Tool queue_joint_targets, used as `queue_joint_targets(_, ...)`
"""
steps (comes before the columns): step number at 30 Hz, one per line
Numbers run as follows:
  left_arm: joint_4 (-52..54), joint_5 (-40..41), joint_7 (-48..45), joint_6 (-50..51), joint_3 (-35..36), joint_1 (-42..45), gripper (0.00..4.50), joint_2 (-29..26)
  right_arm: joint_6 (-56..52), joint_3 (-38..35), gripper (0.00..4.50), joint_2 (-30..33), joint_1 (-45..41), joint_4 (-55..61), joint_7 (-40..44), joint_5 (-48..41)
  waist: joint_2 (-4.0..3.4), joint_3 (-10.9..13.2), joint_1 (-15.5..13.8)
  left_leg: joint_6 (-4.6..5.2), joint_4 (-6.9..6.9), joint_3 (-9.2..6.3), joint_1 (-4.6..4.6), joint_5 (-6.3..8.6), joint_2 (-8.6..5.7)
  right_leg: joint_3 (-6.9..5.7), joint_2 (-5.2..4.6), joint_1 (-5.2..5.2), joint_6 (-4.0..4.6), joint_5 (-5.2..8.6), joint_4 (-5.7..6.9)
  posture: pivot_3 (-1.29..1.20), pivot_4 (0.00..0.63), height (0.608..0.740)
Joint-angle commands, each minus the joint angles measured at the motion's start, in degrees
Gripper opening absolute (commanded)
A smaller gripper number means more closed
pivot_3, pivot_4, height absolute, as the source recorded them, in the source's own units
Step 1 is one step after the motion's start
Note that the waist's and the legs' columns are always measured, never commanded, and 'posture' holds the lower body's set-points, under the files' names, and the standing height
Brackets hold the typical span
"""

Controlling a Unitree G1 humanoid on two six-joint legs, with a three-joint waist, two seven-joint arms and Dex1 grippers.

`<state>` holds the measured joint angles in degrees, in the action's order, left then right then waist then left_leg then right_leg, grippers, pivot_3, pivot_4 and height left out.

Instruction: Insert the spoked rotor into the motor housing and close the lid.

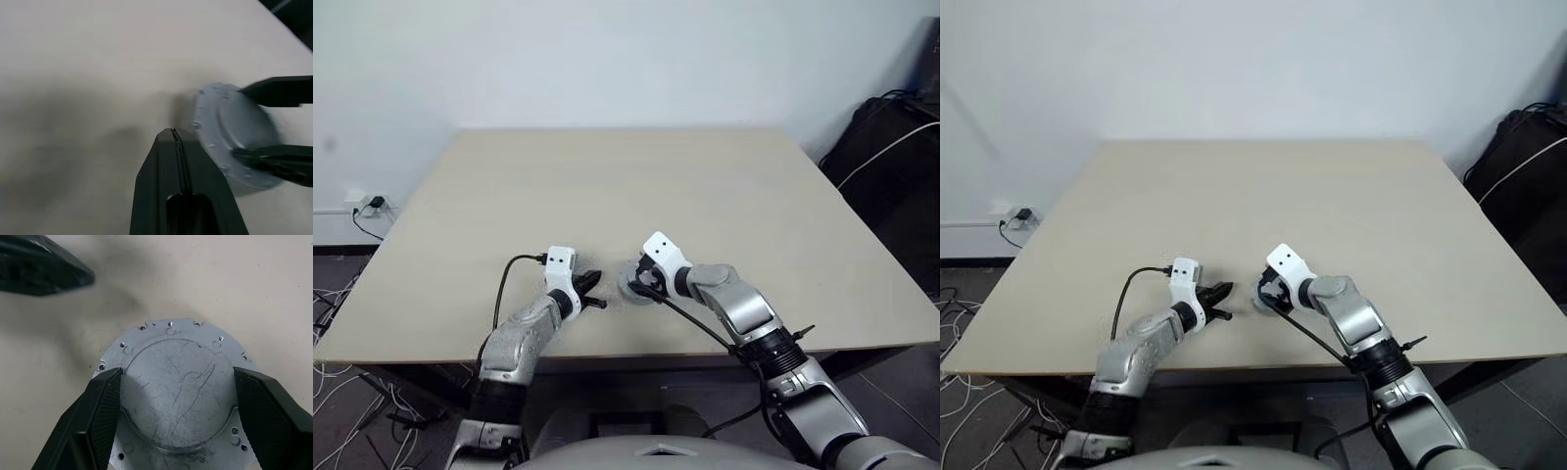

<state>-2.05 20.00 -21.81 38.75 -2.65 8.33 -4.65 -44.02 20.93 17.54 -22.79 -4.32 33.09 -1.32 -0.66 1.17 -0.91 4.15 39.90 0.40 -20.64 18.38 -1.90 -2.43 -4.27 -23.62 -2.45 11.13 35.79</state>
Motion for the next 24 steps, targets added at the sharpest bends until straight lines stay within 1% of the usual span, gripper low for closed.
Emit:
queue_joint_targets(1, -1.4, 2.8, -2.7, 3.0, 0.6, 2.5, 0.0, 0.1, -1.1, -0.7, 3.19, 0.9, 0.4, -0.9, -1.5, 1.3, 0.0, 0.0, 0.0, -0.01, 0.0, 0.0, 0.0, -0.01, 0.0, 0.02, -0.01, 0.01, 0.01, 0.0, 0.0, 0.0, 0.0, 0.74)
queue_joint_targets(4, -3.1, 3.5, -3.4, 3.8, 0.8, 4.2, 0.0, 0.7, 0.7, -0.9, 3.19, 0.8, 0.8, -0.6, -2.0, 1.5, 0.01, 0.0, 0.0, -0.06, 0.0, -0.04, -0.01, -0.02, -0.01, 0.03, -0.01, 0.01, 0.02, 0.0, 0.0, 0.0, 0.0, 0.74)
queue_joint_targets(8, -5.6, 2.2, -2.9, 3.7, -0.7, 6.4, 0.0, 1.2, 0.6, -0.6, 3.19, 0.7, 1.0, -0.2, -1.8, 1.2, 0.01, 0.0, 0.0, -0.11, 0.0, -0.08, -0.01, -0.05, -0.01, 0.04, -0.05, 0.0, 0.03, 0.0, 0.01, 0.0, 0.0, 0.74)
queue_joint_targets(17, -10.2, 2.0, -1.5, 2.2, 0.1, 10.4, 0.0, 3.8, 0.9, -0.1, 3.19, 0.8, 0.6, -0.7, -1.7, 1.5, 0.03, 0.0, 0.0, -0.13, 0.0, -0.13, -0.04, -0.05, -0.02, 0.1, -0.27, -0.01, 0.04, -0.01, 0.0, 0.0, 0.0, 0.74)
queue_joint_targets(24, -17.6, -0.4, 2.7, 3.4, 0.3, 14.6, 0.0, 5.3, 1.0, 0.1, 3.19, 0.6, 0.3, -0.7, -1.7, 1.7, 0.06, 0.0, 0.0, -0.13, 0.0, -0.15, -0.04, -0.06, -0.04, 0.08, -0.21, 0.0, 0.03, -0.01, 0.0, 0.0, 0.0, 0.74)
